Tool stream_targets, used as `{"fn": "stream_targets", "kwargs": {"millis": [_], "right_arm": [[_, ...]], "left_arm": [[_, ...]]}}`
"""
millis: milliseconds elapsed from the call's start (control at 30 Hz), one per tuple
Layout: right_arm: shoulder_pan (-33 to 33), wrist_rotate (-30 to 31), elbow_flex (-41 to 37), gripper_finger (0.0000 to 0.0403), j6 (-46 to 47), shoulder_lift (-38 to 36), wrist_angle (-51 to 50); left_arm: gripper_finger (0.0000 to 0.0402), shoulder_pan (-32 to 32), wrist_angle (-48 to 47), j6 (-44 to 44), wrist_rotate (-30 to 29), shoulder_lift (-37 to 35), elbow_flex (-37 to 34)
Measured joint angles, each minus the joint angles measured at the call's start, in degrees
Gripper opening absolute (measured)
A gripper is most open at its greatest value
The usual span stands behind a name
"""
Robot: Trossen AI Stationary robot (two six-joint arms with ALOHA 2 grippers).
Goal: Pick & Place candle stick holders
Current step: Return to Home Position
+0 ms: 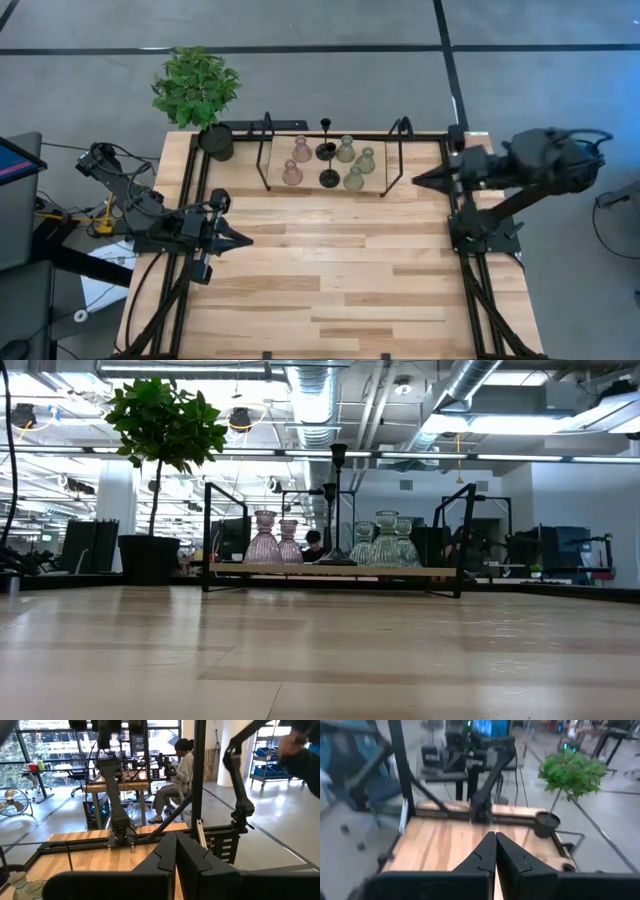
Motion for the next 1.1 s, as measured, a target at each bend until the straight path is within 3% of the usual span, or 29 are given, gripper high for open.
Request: {"fn": "stream_targets", "kwargs": {"millis": [200,300,400,667,1100], "right_arm": [[-1.41,-4.14,-34.46,0.0000,2.42,-17.87,31.87],[-2.10,-4.34,-46.83,0.0000,2.96,-25.24,43.71],[-3.08,-4.47,-56.08,0.0000,4.18,-30.38,48.91],[-10.43,-13.60,-73.21,0.0000,6.23,-35.34,65.89],[-23.85,-27.13,-84.97,0.0000,10.40,-36.56,75.92]], "left_arm": [[0.0005,0.00,1.02,-0.02,0.00,0.00,0.00],[0.0005,0.02,1.08,0.13,0.00,0.00,0.00],[0.0005,0.02,1.08,1.11,-0.01,0.00,0.00],[0.0005,0.04,1.06,3.16,-2.44,-1.13,0.00],[0.0005,0.02,1.03,3.17,-2.40,-1.52,0.00]]}}
